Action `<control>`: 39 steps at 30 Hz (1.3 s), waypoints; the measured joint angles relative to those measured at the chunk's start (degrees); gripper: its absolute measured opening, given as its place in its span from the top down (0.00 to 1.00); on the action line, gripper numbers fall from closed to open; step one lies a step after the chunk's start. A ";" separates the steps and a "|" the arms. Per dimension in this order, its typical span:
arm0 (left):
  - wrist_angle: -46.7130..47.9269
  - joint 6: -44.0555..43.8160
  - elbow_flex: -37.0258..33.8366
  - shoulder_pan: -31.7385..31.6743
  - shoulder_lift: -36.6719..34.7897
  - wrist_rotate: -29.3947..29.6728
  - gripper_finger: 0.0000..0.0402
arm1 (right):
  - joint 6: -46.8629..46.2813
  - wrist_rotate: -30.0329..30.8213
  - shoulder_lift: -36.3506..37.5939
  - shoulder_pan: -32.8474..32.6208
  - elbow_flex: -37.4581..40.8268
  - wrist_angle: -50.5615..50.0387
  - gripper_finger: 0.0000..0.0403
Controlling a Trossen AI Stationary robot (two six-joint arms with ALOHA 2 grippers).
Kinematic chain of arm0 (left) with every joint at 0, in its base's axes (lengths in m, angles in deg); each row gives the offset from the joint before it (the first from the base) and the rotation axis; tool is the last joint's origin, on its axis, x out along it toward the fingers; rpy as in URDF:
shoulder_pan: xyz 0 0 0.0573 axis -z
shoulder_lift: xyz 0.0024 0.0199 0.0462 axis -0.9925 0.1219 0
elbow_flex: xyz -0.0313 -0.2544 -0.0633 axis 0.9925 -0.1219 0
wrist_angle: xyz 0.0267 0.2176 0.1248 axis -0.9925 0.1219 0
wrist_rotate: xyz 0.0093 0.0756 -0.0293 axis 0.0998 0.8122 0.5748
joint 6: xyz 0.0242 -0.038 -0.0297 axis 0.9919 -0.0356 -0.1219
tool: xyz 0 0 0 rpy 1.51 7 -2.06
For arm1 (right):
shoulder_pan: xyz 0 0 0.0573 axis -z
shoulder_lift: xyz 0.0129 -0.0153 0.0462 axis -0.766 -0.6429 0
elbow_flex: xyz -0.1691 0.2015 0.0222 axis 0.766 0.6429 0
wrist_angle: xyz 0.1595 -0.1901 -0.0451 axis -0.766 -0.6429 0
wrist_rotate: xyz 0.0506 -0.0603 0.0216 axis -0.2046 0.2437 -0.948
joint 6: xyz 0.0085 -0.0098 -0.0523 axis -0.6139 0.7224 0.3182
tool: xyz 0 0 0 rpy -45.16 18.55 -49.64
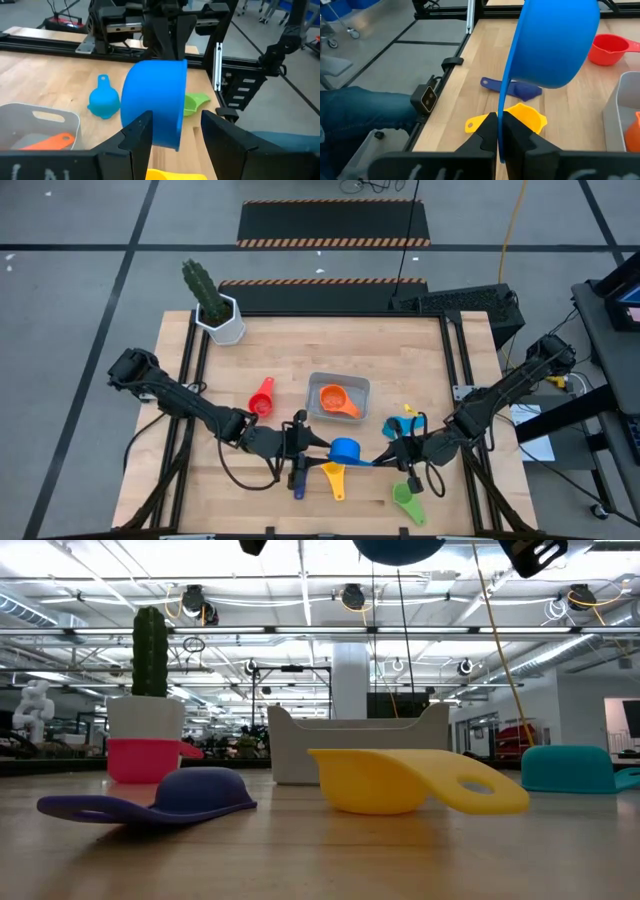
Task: Nest measuring cups in basket
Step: Stack the blue measuring cup into the orange measuring cup
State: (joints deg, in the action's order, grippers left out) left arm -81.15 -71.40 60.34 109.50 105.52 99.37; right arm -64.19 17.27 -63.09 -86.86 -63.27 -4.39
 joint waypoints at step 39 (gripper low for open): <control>2.45 -1.62 0.00 -0.17 0.02 -0.08 0.97 | 1.62 0.87 -0.02 -0.08 -0.02 0.03 1.00</control>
State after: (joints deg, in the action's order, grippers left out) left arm -78.70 -73.02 60.35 109.32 105.55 99.29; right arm -62.57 18.14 -63.11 -86.94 -63.30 -4.36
